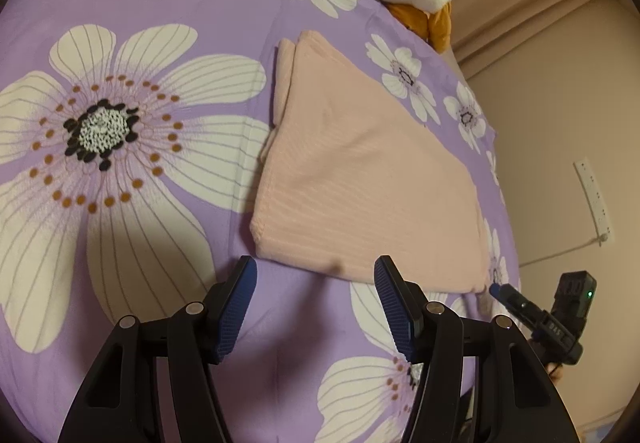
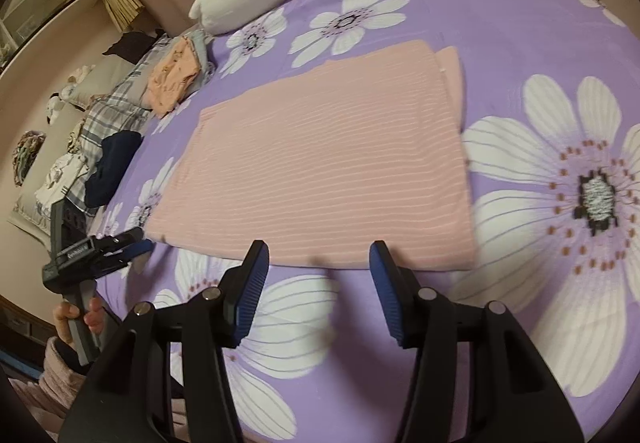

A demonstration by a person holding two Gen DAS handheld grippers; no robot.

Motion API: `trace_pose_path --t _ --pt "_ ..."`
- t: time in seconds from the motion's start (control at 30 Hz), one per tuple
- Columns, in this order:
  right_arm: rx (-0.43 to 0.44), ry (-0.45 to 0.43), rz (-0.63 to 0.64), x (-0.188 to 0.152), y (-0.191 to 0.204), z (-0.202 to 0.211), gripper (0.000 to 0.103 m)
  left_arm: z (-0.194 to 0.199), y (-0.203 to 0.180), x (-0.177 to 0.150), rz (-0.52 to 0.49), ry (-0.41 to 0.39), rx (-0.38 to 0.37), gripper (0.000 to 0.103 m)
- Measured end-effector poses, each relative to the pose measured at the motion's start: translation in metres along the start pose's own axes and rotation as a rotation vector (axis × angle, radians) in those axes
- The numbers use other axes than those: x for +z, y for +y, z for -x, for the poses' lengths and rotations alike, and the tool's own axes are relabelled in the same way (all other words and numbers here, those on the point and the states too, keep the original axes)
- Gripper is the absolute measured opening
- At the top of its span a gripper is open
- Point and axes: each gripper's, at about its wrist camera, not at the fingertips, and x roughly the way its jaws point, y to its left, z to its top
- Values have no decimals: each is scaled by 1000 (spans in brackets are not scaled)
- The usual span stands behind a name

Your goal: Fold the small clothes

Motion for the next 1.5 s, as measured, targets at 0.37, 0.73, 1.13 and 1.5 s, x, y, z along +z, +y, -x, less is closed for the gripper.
trace_pose_path --t 0.37,0.73,1.13,1.5 --pt "65 53 42 0 32 -27 53 -9 0 -1 1 24 -11 59" --pt "61 67 46 3 36 -34 53 -18 1 6 11 29 -39 59" --pt "61 88 51 9 40 -47 53 -28 3 19 16 43 -79 59" --pt "55 97 54 16 42 -54 53 -39 5 34 27 50 -122 59"
